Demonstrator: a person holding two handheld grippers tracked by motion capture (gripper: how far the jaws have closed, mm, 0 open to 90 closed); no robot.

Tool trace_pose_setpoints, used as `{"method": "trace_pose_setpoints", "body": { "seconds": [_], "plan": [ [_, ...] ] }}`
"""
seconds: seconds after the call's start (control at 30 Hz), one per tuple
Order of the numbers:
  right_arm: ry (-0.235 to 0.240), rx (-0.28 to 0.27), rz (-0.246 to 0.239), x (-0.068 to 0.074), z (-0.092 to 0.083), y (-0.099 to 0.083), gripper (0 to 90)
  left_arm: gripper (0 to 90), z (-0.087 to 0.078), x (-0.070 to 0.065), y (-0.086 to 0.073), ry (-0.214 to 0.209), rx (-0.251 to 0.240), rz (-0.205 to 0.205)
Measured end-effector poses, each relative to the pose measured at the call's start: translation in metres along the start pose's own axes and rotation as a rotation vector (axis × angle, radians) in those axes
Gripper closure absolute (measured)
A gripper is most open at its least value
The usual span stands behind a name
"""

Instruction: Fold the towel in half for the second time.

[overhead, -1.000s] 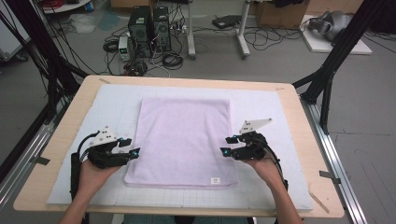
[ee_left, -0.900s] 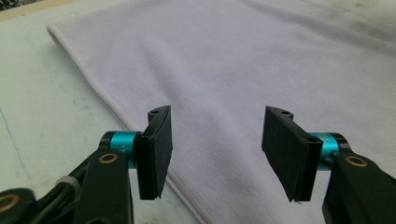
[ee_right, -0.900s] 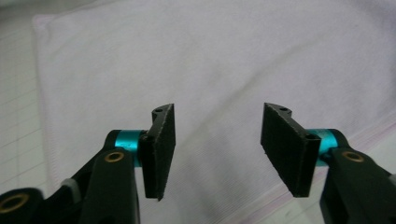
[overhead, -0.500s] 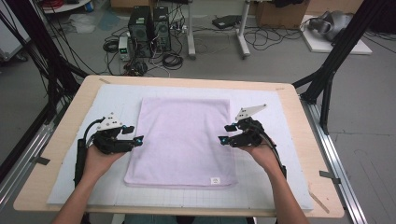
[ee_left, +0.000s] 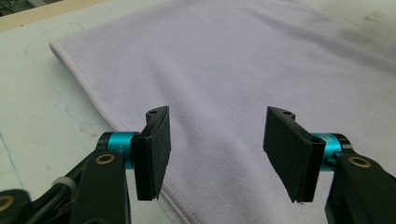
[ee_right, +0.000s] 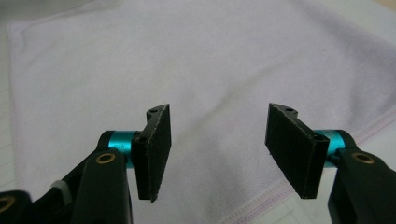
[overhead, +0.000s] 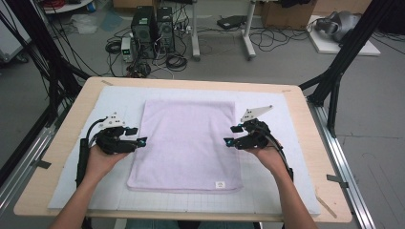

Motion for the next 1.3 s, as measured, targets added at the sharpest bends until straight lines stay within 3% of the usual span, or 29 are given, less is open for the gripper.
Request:
{"method": "trace_pose_setpoints", "body": {
  "seconds": [0.2, 0.37, 0.5, 0.7, 0.87, 1.03, 1.17, 1.3],
  "plan": [
    [-0.035, 0.023, -0.017, -0.016, 0.003, 0.013, 39.8, 40.6, 0.006, 0.014, 0.025, 0.012, -0.007, 0.006],
    [-0.078, 0.016, 0.005, -0.033, 0.010, 0.020, 39.2, 41.9, 0.010, 0.026, 0.026, 0.047, 0.008, -0.011],
    [-0.098, 0.029, -0.025, -0.038, 0.016, 0.030, 39.6, 42.1, 0.013, 0.038, 0.027, 0.077, 0.004, -0.026],
    [-0.145, 0.060, -0.018, -0.063, 0.031, 0.038, 39.3, 42.1, 0.034, 0.064, 0.035, 0.140, 0.034, -0.020],
    [-0.185, 0.089, 0.021, -0.085, 0.047, 0.021, 39.7, 43.9, 0.056, 0.083, 0.023, 0.173, 0.053, -0.038],
    [-0.225, 0.113, 0.045, -0.104, 0.061, 0.002, 42.5, 44.0, 0.075, 0.097, 0.003, 0.203, 0.079, -0.090],
    [-0.263, 0.100, 0.081, -0.116, 0.062, -0.008, 43.2, 43.9, 0.084, 0.106, -0.007, 0.225, 0.067, -0.127],
    [-0.273, 0.116, 0.090, -0.120, 0.063, -0.014, 42.2, 43.6, 0.091, 0.111, -0.019, 0.232, 0.117, -0.131]
  ]
}}
Point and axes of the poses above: each handheld gripper's, and its own axes: z roughly forward along the jaws, y roughly out of its top, x roughly to its left, the point moved 3 cm from there along z, roughly forward along the jaws, and after that the axes turned 15 degrees about -x, right-handed, at the moved point
